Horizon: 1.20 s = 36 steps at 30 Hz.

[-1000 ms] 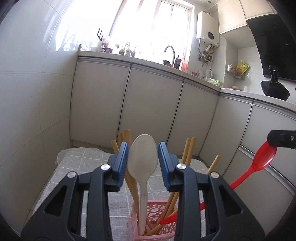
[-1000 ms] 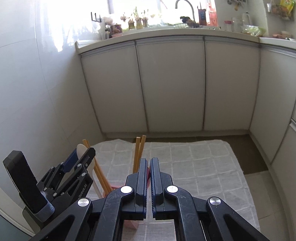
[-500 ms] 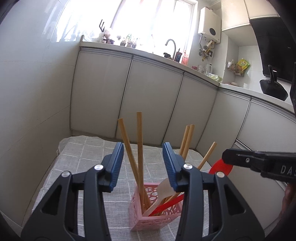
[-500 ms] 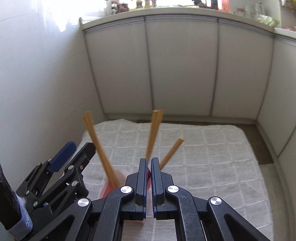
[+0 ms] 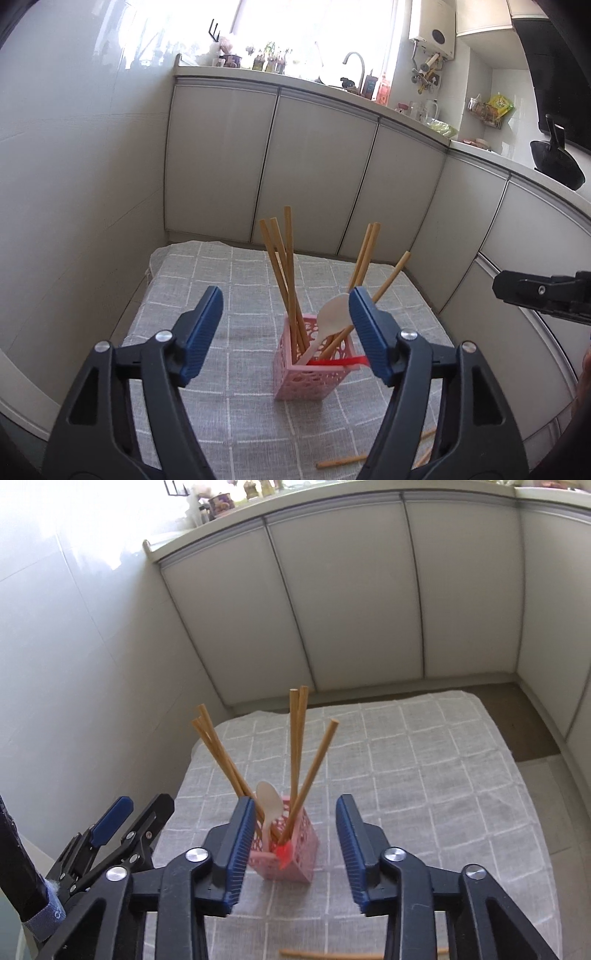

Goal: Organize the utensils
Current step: 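Move both open tools back over the last two chopsticks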

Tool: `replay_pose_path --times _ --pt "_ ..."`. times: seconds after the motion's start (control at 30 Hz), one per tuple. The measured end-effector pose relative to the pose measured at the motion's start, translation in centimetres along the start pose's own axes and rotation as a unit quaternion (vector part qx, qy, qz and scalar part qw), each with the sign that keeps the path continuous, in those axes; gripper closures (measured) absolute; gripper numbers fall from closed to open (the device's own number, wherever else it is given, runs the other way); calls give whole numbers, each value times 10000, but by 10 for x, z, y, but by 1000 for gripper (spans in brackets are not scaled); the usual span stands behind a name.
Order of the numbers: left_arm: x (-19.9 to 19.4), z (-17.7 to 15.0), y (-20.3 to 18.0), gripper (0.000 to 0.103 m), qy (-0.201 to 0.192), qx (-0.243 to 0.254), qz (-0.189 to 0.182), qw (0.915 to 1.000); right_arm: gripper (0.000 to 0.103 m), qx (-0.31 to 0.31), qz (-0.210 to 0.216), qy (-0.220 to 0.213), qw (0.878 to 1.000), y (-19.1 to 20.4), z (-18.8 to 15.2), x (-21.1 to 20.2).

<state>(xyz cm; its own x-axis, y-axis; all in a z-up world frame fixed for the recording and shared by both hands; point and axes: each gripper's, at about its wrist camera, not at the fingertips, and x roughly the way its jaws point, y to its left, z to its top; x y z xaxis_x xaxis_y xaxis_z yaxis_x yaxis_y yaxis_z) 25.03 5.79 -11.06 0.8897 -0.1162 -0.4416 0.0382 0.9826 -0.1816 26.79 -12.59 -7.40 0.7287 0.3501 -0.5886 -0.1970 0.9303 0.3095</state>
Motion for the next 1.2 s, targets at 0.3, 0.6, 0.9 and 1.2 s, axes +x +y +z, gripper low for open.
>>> replay_pose_path --times 0.3,0.6,0.9,1.2 --pt "-41 -17 -15 24 545 101 119 9984 39 194 -188 233 9994 -24 -40 -39" --pt "-50 -51 -31 10 1561 233 -31 9875 23 566 -373 580 9960 -62 -82 -49" --pt "-11 -97 -58 10 2797 419 -276 9588 21 1099 -770 1684 9765 -113 -116 -23" --pt "38 -135 -133 42 3412 1521 -872 9235 21 1730 -1247 1928 9578 -175 -123 -23"
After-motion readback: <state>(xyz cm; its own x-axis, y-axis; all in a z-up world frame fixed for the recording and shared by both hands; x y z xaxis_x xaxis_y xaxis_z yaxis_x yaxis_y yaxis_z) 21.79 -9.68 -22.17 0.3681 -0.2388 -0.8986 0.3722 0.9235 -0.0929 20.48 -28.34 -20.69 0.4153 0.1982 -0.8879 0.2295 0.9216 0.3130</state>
